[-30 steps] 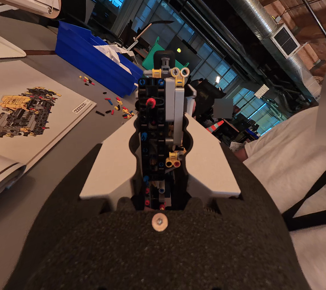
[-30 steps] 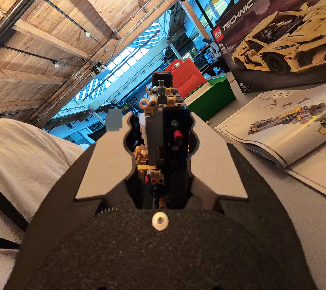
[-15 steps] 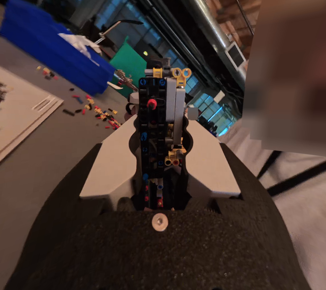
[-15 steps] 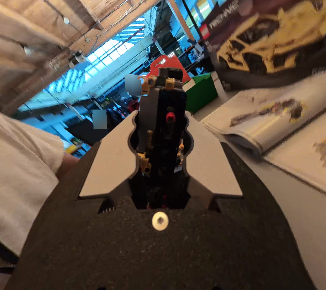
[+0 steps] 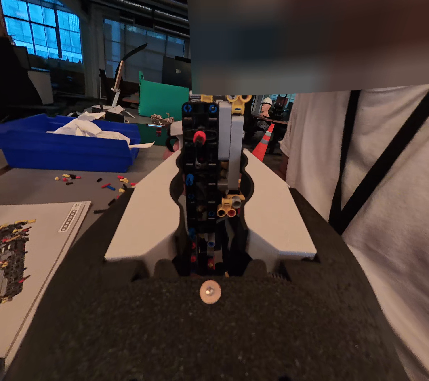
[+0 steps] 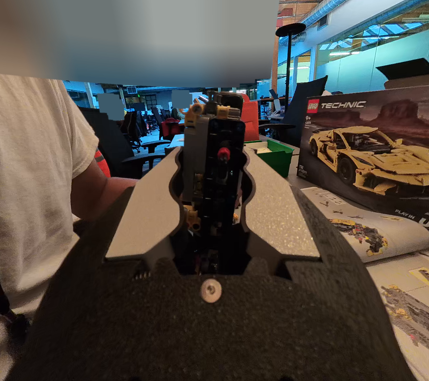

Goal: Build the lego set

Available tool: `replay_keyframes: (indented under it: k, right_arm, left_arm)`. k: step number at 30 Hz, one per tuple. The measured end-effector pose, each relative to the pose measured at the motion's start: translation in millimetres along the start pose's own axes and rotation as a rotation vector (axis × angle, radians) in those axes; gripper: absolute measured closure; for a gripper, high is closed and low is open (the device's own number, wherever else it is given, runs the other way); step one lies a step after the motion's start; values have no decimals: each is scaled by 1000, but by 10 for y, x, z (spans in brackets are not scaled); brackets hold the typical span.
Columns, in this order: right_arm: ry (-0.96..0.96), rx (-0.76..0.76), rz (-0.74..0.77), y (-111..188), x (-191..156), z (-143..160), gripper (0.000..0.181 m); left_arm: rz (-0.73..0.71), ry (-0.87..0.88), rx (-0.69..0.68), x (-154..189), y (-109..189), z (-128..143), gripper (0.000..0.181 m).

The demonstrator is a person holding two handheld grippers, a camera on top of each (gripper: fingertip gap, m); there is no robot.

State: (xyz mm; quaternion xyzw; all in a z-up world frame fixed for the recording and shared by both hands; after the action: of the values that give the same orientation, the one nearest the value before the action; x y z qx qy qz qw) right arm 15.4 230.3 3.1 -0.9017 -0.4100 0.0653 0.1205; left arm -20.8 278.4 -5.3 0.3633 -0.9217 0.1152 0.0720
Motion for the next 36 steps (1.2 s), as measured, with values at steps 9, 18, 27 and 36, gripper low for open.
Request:
replay_keyframes:
  k: [9, 18, 27, 36]
  right_arm:
    - [61, -7, -11, 10, -45, -18, 136]
    - [57, -12, -14, 7, -26, 19, 136]
    - [-222, -95, 132, 275, 212, 259, 123]
    - [-53, -529, 265, 1086, -42, 272, 114]
  left_arm:
    - [11, -73, 3, 38, -23, -13, 136]
    - [-12, -87, -33, 25, -5, -19, 136]
    - [75, 359, -380, -392, -137, 180, 136]
    - [353, 682, -708, -689, -434, 703, 136]
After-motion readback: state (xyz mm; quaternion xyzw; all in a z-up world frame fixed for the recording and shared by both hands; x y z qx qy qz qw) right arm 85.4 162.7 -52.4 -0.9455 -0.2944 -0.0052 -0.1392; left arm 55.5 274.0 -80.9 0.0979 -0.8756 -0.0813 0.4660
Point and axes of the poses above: each gripper's, where its closed fingertips meet, y back along the fingers, z out of its underside, x = y × z across the jaws, the point moved 3 cm from there along y, back along the fingers, and after that the axes turned 12 degrees about -z, right-handed, at the moved point
